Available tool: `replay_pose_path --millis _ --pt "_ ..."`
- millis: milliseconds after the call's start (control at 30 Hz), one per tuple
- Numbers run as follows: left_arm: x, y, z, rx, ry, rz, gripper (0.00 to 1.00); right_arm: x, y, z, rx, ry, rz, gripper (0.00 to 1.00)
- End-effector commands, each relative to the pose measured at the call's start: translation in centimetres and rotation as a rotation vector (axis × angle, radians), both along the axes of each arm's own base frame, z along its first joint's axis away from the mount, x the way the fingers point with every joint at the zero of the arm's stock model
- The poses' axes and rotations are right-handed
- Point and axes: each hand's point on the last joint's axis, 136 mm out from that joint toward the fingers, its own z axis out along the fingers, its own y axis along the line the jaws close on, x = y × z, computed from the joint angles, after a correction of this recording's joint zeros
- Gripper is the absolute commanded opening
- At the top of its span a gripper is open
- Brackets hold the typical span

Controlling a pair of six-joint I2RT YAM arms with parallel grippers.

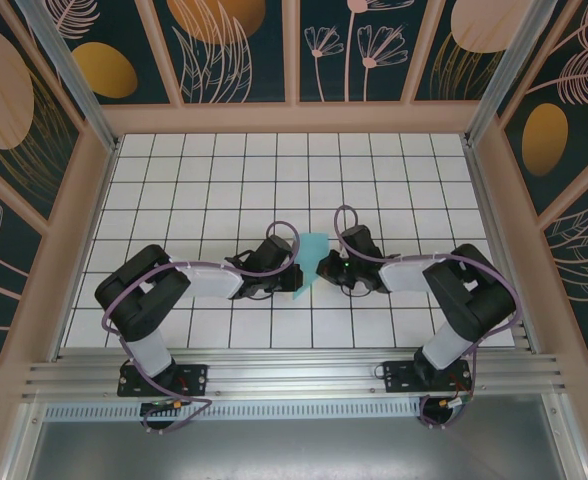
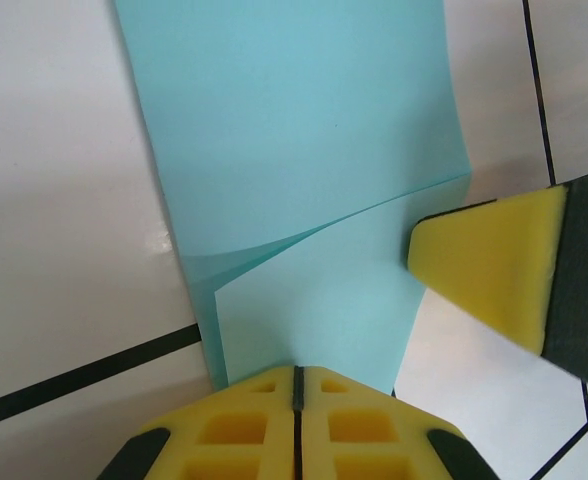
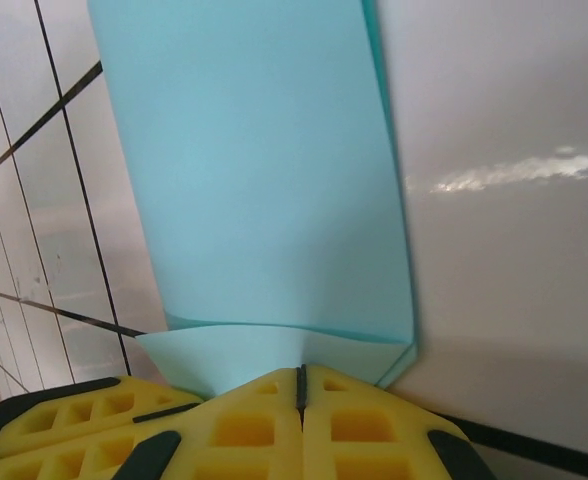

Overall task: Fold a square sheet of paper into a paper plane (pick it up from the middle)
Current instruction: Third fold the triangle at the center of the table.

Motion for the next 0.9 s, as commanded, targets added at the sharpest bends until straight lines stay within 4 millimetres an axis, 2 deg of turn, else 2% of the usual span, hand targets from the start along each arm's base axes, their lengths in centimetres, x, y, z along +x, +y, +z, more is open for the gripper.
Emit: replay_pose_path --millis 0,133,167,300,667,800,867 --pt "-3.2 5.6 -5.9 0.255 0.121 0.016 0.09 0.9 -1.2 -0.8 -0.042 -0.004 -0.012 0.06" --pt "-3.2 5.6 -5.9 0.251 0.118 0.019 0.09 0.8 -1.3 -1.4 -0.041 0.004 0.001 0.07" --pt "-3.1 5.7 -5.9 0.254 0.117 0.018 0.09 1.6 -2.1 -1.3 -0.038 0.004 -0.026 0.07" --pt "-3.0 5.6 -5.7 0.255 0.110 0.017 0.09 2.4 -2.6 -0.7 -0.034 -0.010 -0.042 0.07" --pt "-2.9 5.4 -5.4 0.250 0.100 0.007 0.11 3.4 -4.7 -0.6 -0.041 -0.009 -0.080 0.08" --pt "-2.5 4.6 -4.8 0.218 0.082 -0.009 0.13 3.4 -4.3 0.9 0.008 -0.050 -0.053 0.10" --pt "-2.1 4.0 -3.9 0.195 0.063 -0.017 0.14 3.5 -4.1 2.0 0.022 -0.077 -0.048 0.12"
